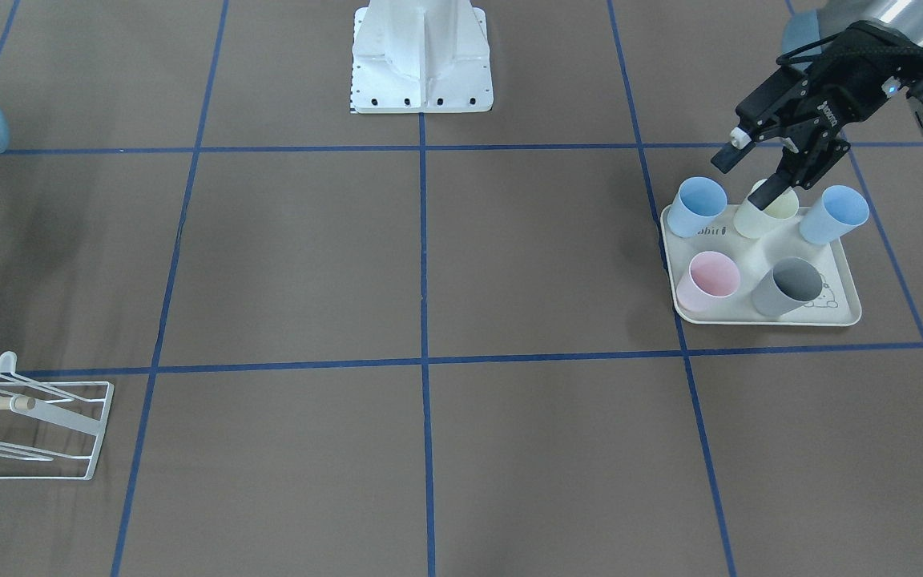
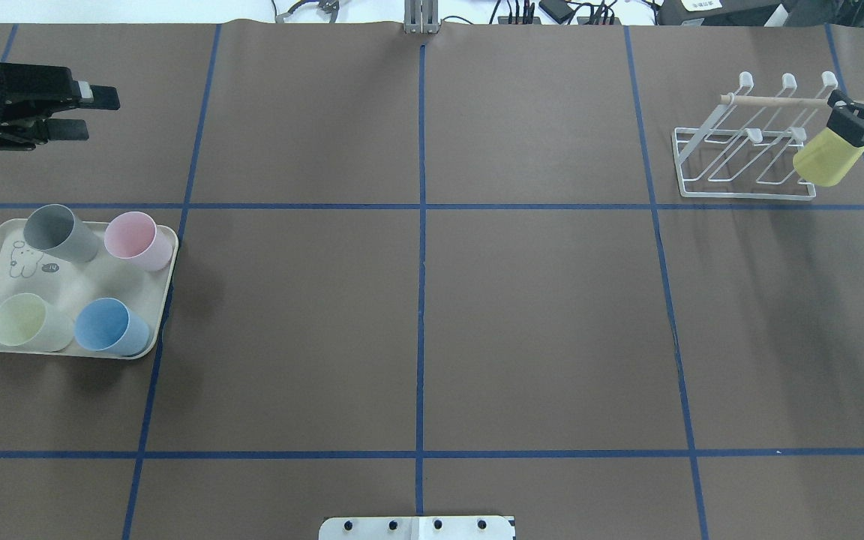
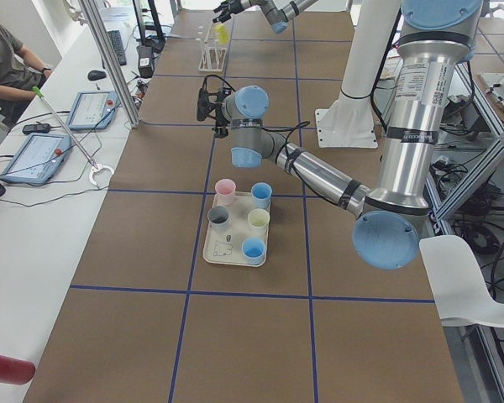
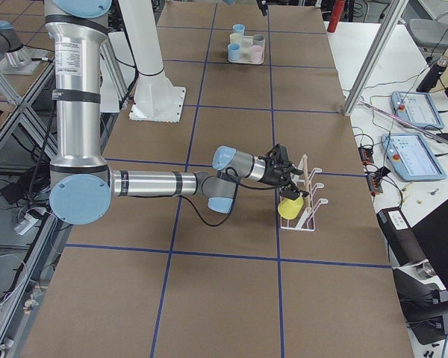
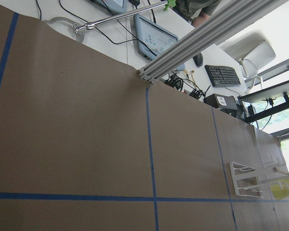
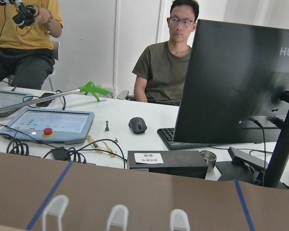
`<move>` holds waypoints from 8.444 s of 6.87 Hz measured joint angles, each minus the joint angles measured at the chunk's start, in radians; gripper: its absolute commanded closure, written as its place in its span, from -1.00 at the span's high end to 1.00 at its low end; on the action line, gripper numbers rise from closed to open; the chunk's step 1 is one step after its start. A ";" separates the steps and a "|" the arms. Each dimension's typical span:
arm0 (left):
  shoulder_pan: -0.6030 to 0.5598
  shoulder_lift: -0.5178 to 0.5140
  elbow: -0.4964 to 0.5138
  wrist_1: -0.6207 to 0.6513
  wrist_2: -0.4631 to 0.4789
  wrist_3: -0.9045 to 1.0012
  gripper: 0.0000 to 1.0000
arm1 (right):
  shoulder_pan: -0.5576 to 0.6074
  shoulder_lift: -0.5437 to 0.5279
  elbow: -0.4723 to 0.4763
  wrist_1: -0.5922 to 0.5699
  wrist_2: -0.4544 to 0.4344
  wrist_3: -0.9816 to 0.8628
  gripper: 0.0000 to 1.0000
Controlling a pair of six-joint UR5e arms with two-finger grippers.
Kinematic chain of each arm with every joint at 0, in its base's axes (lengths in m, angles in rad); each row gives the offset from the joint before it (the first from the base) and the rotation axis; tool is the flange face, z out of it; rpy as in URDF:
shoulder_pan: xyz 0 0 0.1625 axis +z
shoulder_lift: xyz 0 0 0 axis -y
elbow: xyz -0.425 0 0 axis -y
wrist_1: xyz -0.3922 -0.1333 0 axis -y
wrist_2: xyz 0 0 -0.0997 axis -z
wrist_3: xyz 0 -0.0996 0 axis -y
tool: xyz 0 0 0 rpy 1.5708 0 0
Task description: Transfer IKEA cup to right arm and place on rack
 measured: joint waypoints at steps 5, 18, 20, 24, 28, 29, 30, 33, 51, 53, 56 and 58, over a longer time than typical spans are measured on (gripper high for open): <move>-0.125 0.067 -0.047 0.448 -0.066 0.615 1.00 | 0.040 0.000 0.333 -0.349 0.314 0.170 1.00; 0.040 0.032 0.255 0.695 0.025 0.997 0.30 | -0.079 0.393 0.337 -0.636 0.510 0.505 1.00; 0.041 0.037 0.258 0.695 0.025 0.998 0.28 | -0.080 0.395 0.337 -0.636 0.510 0.506 1.00; 0.042 0.031 0.284 0.695 0.025 1.001 0.01 | -0.079 0.396 0.337 -0.636 0.510 0.506 1.00; 0.045 0.032 0.298 0.695 0.026 1.001 -1.00 | -0.081 0.398 0.337 -0.635 0.510 0.506 1.00; 0.042 0.037 0.292 0.695 0.026 1.001 -1.00 | -0.081 0.398 0.337 -0.635 0.510 0.506 1.00; 0.030 0.045 0.264 0.703 0.025 1.000 -1.00 | -0.080 0.399 0.338 -0.635 0.510 0.506 1.00; -0.153 0.049 0.094 0.861 0.025 0.982 -1.00 | -0.080 0.401 0.339 -0.633 0.510 0.513 1.00; 0.346 -0.314 0.264 -0.598 0.644 -1.305 -1.00 | -0.311 0.631 0.291 -0.357 0.201 1.186 1.00; 0.406 -0.358 0.292 -0.614 0.662 -1.308 -1.00 | -0.317 0.632 0.281 -0.357 0.201 1.186 1.00; 0.464 -0.413 0.310 -0.613 0.686 -1.308 -1.00 | -0.324 0.635 0.279 -0.357 0.201 1.186 1.00; 0.493 -0.433 0.324 -0.613 0.723 -1.309 -1.00 | -0.326 0.639 0.278 -0.356 0.200 1.186 0.99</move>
